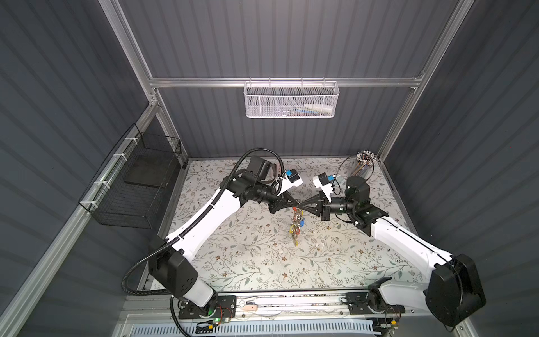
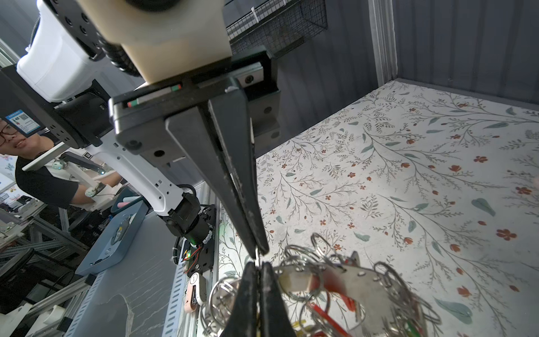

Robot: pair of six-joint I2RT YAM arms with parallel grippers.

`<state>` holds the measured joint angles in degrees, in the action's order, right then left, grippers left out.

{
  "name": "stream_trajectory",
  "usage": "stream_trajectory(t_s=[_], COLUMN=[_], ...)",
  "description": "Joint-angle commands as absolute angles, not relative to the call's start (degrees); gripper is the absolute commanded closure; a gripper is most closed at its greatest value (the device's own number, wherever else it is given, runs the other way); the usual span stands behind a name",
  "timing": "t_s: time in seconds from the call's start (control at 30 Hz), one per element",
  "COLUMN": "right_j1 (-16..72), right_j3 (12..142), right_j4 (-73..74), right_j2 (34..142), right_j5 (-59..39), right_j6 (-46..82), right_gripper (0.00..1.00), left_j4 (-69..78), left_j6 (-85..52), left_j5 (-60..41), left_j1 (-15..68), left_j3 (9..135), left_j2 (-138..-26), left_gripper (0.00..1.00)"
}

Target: Put the keys on the keyring

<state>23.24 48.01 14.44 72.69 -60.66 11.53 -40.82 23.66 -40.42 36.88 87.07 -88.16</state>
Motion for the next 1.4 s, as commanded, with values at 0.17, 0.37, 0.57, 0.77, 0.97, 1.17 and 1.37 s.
stream_trajectory(t_s=[0.17,0.37,0.57,0.77,0.97,1.17,1.37], right_j1=[22.3,20.2,19.4,19.6,19.6,19.6,19.6], right_j3=[49.0,47.5,44.1,40.0,38.2,38.5,38.6], right_j4=[19.8,22.2,21.9,23.4,28.9,29.7,29.7], right_j2=[70.7,68.1,65.3,64.5,66.2,67.3,67.9], right_j5=[-58.6,-58.5,-56.7,-57.1,-58.6,-58.9,-59.1], right_j6=[14.2,17.7,19.3,21.5,25.1,25.5,25.3], right_gripper=[0.92,0.78,0.66,0.60,0.63,0.70,0.71], left_j4=[-29.1,-17.1,-4.2,11.8,25.5,35.6,37.8], left_j6=[16.2,9.2,2.4,-5.1,-11.0,-15.2,-16.1], left_j5=[-42.8,-43.0,-42.5,-39.3,-37.3,-35.6,-35.0], left_j1=[38.0,38.1,38.2,39.3,40.3,40.5,40.7], left_j3=[79.2,72.5,64.8,56.5,49.9,45.4,44.7], left_j2=[-82.5,-79.3,-75.8,-72.8,-73.0,-72.8,-73.2], left_gripper=[1.00,1.00,1.00,1.00,1.00,1.00,1.00])
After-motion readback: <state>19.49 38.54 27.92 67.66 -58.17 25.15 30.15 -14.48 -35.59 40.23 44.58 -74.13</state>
